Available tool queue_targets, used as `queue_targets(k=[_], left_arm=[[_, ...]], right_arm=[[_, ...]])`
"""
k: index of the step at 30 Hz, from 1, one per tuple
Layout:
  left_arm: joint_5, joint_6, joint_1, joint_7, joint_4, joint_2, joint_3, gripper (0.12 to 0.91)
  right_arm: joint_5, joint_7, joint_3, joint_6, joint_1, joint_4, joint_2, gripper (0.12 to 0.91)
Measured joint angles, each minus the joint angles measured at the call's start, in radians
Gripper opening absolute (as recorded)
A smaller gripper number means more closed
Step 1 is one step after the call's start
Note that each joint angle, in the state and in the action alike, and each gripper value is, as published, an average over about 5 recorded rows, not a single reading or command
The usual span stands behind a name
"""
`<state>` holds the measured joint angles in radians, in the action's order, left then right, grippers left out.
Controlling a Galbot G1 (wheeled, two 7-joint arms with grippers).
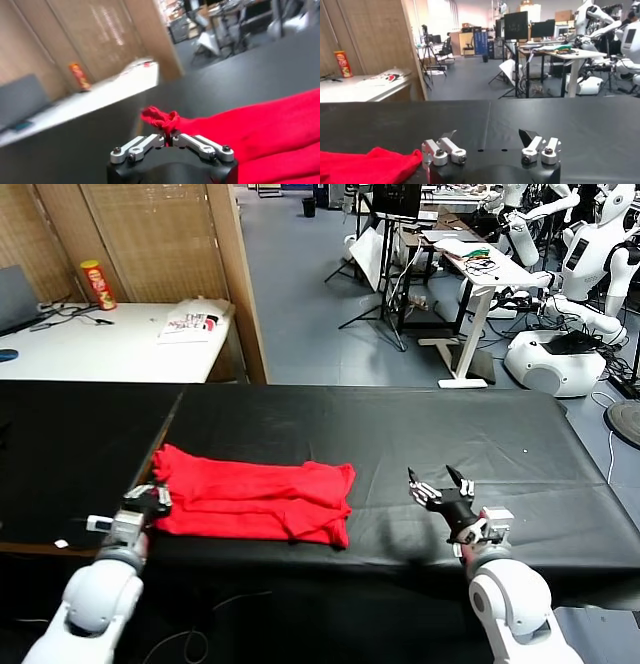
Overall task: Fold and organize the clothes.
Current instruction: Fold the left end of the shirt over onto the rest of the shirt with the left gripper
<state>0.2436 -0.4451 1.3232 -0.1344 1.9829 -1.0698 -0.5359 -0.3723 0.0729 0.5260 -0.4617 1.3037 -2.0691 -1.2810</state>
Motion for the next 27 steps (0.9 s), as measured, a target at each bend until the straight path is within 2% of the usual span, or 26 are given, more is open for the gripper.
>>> queue_targets(k=[5,10,14,19,27], left_arm=[[0.154,-0.058,-0.020,-0.054,0.110,-0.058,0.109,0.162],[0.222,-0.072,-0.055,-0.073,0.140,-0.128,0.207,0.162],[0.229,-0.065,-0.078,-0.078,0.126,-0.193,0.268,0.162],[0.192,-0.046,-0.086,-0.077,0.093,-0.268,0.319,0.162],[0.177,-0.025,-0.088,-0.090,0.046,-0.343,0.344,0.162]], right_arm=[[0.018,0.000,0.007,0.003,0.015,-0.005,-0.015,0.798],[0.034,0.001,0.012,0.004,0.026,-0.009,-0.032,0.798],[0.039,0.001,0.017,0.005,0.032,-0.011,-0.043,0.798],[0.041,0.001,0.021,0.006,0.036,-0.011,-0.048,0.798],[0.044,0.001,0.013,0.006,0.031,-0.003,-0.050,0.798]])
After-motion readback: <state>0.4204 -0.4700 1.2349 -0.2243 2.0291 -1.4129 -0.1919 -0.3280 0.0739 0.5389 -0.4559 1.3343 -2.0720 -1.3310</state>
